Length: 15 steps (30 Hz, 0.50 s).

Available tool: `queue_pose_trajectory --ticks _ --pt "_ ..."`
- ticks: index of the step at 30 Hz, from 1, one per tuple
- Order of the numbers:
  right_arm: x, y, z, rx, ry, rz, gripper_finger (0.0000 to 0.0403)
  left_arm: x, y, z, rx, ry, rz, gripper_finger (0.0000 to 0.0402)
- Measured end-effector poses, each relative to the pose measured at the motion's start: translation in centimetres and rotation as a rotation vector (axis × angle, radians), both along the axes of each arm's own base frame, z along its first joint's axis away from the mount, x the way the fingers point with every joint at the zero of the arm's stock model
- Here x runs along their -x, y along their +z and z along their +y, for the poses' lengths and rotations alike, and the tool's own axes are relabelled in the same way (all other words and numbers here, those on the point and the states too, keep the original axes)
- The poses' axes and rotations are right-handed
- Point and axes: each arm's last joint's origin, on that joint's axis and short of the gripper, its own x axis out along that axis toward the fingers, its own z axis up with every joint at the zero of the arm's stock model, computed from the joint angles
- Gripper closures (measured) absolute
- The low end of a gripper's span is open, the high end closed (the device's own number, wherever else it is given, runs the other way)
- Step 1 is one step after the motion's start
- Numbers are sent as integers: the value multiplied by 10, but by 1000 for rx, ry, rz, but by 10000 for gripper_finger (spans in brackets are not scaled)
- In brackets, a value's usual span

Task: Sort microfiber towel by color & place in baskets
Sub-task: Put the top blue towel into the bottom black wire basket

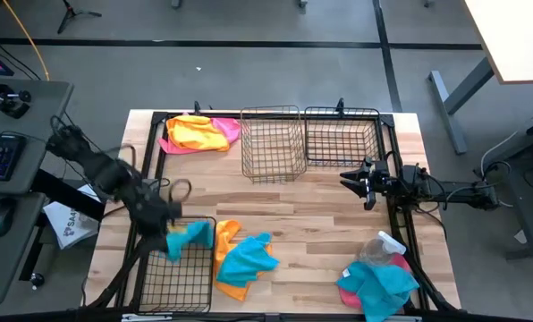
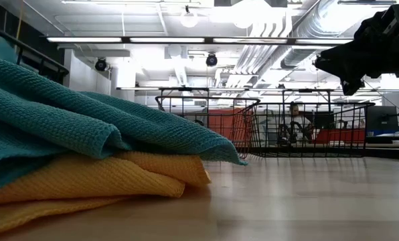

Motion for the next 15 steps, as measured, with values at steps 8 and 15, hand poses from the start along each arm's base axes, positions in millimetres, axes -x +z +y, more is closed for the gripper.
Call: queue_pose_trajectory --ticks 8,15 --pt "0 0 0 0 0 0 279 -8 -39 -19 54 103 -16 401" --pt "0 0 0 0 0 0 279 -7 -62 -15 -60 180 9 389"
